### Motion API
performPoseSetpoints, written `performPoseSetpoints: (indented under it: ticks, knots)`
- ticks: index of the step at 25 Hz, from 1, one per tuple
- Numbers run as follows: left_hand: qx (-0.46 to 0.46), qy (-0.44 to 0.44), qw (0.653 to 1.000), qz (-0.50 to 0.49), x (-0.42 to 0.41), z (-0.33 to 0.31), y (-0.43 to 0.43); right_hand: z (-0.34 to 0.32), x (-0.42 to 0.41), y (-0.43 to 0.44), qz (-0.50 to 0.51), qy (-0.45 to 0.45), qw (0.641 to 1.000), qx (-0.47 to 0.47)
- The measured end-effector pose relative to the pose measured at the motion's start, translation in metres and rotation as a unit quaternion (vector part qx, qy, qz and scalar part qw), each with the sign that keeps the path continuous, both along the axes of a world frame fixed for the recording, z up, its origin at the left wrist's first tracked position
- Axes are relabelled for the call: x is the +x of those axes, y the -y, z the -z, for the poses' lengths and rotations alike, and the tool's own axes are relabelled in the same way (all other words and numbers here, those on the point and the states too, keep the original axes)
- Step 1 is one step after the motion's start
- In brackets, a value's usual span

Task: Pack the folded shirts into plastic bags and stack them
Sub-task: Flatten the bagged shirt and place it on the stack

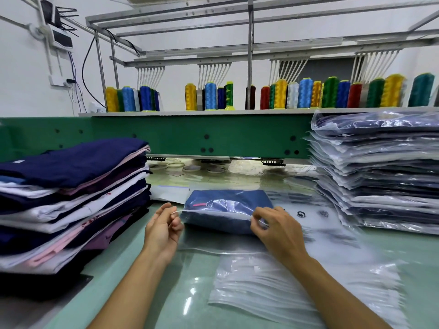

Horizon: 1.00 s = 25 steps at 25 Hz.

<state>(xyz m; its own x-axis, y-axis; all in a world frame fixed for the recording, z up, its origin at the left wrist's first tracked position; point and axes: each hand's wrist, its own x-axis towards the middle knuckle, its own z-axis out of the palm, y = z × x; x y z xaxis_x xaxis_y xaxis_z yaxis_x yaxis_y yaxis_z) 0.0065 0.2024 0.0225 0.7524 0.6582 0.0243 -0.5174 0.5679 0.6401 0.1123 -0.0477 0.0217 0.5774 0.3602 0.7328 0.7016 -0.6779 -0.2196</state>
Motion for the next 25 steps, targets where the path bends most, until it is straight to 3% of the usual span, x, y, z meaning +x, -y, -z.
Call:
performPoseSetpoints:
  ticks: [5, 10, 19, 23, 25]
  knots:
    - [-0.018, -0.014, 0.999, -0.033, -0.003, 0.0, -0.001, 0.002, 0.014, 0.022, 0.007, -0.068, 0.996, 0.053]
    - [-0.037, -0.03, 0.997, -0.055, -0.004, 0.001, -0.006, 0.005, 0.023, 0.028, 0.035, -0.092, 0.993, 0.059]
    - [-0.074, -0.071, 0.993, -0.063, -0.005, 0.005, -0.012, 0.012, 0.026, 0.028, -0.001, -0.151, 0.986, 0.063]
    - [-0.069, -0.101, 0.992, 0.011, -0.003, 0.002, -0.003, 0.018, 0.034, 0.029, -0.016, -0.243, 0.97, 0.009]
    - [-0.024, -0.112, 0.991, 0.065, -0.001, -0.001, 0.009, 0.022, 0.034, 0.026, -0.01, -0.253, 0.967, -0.036]
